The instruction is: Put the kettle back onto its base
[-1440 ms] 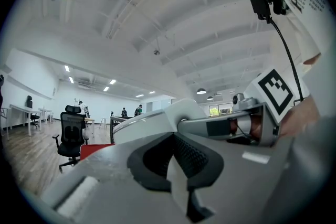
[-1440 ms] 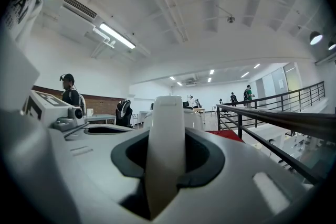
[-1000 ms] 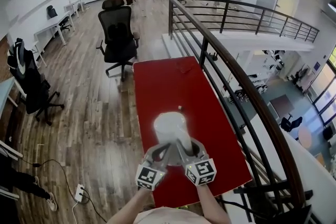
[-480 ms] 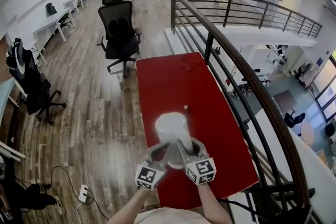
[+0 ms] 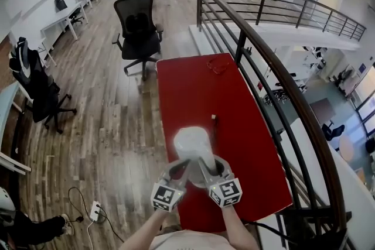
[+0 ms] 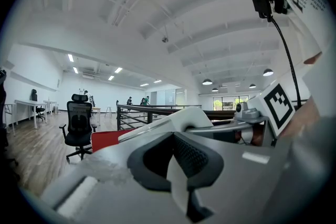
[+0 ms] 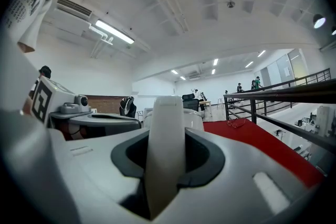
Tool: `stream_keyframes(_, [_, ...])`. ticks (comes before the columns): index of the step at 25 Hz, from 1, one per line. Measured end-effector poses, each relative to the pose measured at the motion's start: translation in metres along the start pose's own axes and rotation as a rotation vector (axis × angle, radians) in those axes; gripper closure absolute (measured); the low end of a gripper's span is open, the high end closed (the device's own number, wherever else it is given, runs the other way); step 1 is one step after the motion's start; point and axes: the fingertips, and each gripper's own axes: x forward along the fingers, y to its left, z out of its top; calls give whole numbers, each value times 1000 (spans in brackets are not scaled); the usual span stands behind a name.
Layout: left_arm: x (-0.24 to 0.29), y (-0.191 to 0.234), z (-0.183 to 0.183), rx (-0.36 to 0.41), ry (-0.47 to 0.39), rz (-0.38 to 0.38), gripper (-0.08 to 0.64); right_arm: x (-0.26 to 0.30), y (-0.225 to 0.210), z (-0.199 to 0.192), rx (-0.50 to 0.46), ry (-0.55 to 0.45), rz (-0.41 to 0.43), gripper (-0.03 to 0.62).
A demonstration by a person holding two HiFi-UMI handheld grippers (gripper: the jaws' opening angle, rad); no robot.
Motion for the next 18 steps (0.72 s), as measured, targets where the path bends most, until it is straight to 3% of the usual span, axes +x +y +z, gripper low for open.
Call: stream_keyframes(18, [3,-35,-6,-5,5,-71,554,-42,-4,-33,-32,64,22,471])
